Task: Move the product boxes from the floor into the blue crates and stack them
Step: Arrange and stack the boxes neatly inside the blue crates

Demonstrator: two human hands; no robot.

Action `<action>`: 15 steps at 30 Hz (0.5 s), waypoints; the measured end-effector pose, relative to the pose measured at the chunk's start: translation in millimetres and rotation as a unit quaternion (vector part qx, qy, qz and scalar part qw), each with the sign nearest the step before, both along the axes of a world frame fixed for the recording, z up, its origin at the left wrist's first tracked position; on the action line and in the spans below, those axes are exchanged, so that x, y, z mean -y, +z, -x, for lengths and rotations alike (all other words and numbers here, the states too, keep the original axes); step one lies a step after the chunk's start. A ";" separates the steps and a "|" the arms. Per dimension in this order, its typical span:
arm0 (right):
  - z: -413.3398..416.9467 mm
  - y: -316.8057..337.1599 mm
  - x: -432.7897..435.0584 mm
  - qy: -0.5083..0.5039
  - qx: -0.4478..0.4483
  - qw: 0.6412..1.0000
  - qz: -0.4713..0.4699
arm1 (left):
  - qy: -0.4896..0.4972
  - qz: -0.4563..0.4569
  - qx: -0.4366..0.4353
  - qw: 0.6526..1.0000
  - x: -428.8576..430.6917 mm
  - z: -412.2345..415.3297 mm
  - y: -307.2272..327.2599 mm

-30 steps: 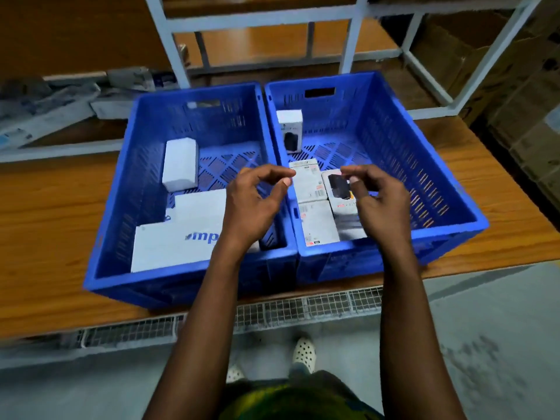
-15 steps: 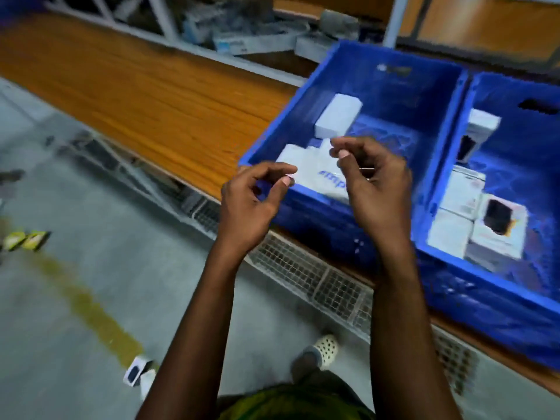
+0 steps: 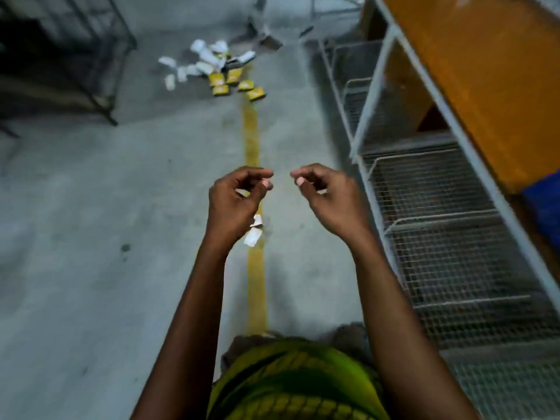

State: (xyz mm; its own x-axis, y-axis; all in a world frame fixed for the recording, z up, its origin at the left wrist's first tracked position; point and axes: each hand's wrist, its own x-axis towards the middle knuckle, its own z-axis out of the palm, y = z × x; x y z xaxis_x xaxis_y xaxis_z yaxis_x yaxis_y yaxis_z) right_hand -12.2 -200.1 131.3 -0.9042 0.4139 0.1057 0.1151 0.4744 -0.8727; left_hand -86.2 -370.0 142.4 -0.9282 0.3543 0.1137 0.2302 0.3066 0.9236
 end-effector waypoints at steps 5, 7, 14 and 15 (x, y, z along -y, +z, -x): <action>42.6 -45.1 92.0 0.125 0.126 0.984 -0.011 | 0.094 0.021 0.067 0.993 113.7 5.9 -39.6; 57.0 -49.6 112.2 0.150 0.142 0.978 -0.018 | 0.124 0.014 0.083 0.989 139.5 7.3 -51.7; 117.2 -68.4 143.9 0.192 0.163 0.968 -0.020 | 0.132 -0.011 0.107 0.985 148.3 32.7 -76.6; 127.1 -72.3 145.3 0.196 0.166 0.966 -0.021 | 0.126 -0.010 0.109 0.986 144.8 40.6 -79.8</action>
State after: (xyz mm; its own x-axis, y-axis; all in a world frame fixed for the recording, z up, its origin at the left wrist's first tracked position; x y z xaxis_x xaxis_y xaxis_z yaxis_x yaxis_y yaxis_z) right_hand -139.3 -345.4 59.0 -0.9776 0.0335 -0.2078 0.1892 0.5729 -0.7975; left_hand -126.7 -514.8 62.6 -0.9898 0.1081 -0.0933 -0.0556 0.3096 0.9492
